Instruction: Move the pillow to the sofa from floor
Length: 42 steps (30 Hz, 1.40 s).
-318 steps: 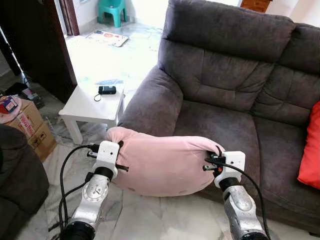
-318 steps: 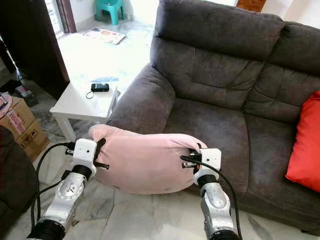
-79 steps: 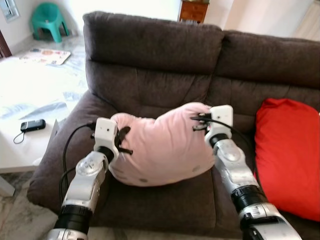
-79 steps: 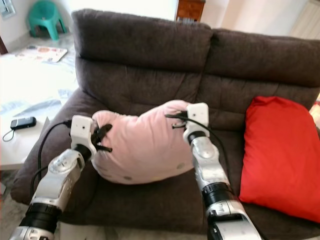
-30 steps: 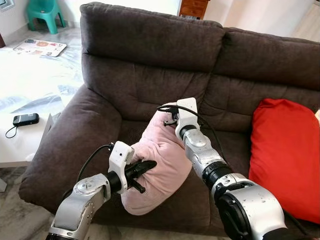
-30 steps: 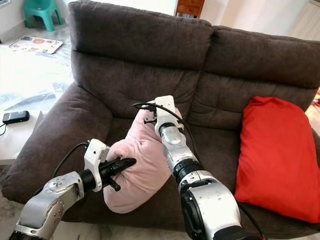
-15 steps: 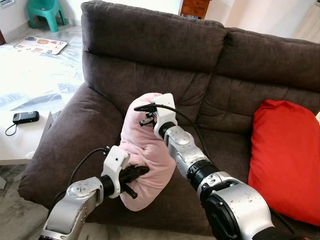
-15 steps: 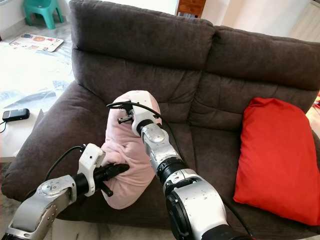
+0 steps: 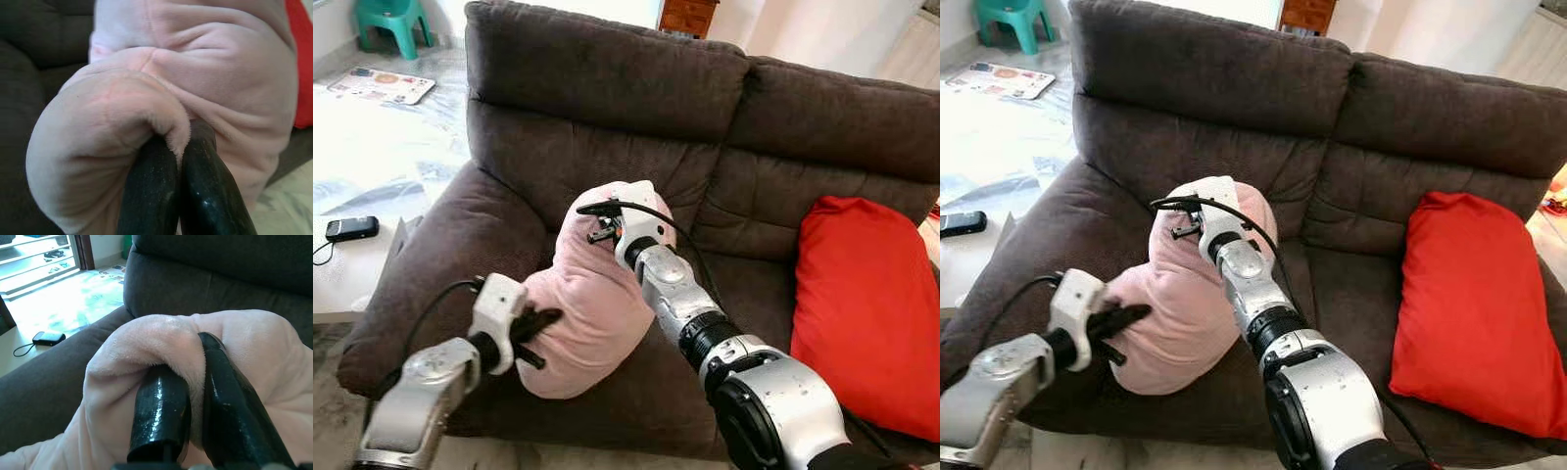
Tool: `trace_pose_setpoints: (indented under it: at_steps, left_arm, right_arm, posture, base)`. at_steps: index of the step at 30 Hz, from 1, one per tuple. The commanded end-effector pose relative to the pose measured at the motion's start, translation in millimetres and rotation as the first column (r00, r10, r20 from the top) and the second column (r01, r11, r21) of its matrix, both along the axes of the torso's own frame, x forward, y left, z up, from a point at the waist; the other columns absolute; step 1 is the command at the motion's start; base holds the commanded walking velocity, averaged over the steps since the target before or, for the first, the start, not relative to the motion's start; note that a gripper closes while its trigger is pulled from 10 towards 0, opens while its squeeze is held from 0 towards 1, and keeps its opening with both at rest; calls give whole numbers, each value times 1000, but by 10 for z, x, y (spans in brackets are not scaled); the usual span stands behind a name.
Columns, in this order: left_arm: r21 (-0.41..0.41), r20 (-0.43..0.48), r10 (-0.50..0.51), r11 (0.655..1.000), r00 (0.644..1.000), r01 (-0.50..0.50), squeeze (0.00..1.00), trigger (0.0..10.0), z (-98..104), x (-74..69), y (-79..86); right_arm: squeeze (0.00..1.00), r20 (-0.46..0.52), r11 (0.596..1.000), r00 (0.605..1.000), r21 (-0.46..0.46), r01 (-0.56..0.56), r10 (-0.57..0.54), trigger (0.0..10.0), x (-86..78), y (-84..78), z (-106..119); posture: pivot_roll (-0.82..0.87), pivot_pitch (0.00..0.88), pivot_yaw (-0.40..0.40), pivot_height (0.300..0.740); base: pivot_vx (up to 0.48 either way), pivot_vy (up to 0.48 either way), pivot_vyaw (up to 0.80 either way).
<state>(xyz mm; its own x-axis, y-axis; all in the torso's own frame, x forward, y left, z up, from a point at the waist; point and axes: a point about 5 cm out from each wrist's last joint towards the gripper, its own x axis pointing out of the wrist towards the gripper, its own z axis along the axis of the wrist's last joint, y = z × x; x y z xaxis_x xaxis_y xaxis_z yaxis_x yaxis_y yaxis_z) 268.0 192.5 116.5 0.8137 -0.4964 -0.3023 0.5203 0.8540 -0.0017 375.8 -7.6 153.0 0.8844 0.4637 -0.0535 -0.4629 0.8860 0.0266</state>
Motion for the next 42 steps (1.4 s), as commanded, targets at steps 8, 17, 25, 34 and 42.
trace_pose_setpoints:
  at_steps: [8,17,25,34,42]
  left_arm:
    - [-68,108,-125,989,986,133,0,10000,275,-35,-226]
    - [-94,111,-180,977,977,191,0,10000,322,-76,-305]
    - [-94,69,-182,978,981,188,0,10000,198,-108,-347]
    - [-95,50,-192,976,980,196,0,10000,143,-91,-387]
    - [-81,30,-177,980,984,179,0,10000,81,-96,-357]
  right_arm:
    - [0,57,994,994,53,-96,93,10000,-45,298,226]
    - [0,72,989,988,59,-138,134,10000,-80,406,279]
    - [0,35,986,987,49,-158,157,10000,-133,445,169]
    - [1000,10,986,987,52,-160,160,10000,-136,406,104]
    - [1000,8,986,987,50,-160,160,10000,-144,403,83]
  posture:
    - [250,0,-232,740]
    - [251,0,-236,740]
    - [246,0,-234,740]
    - [236,0,-226,740]
    - [244,0,-224,740]
  base:
    - [0,0,0]
    - [0,0,0]
    - [0,0,0]
    - [0,0,0]
    - [0,0,0]
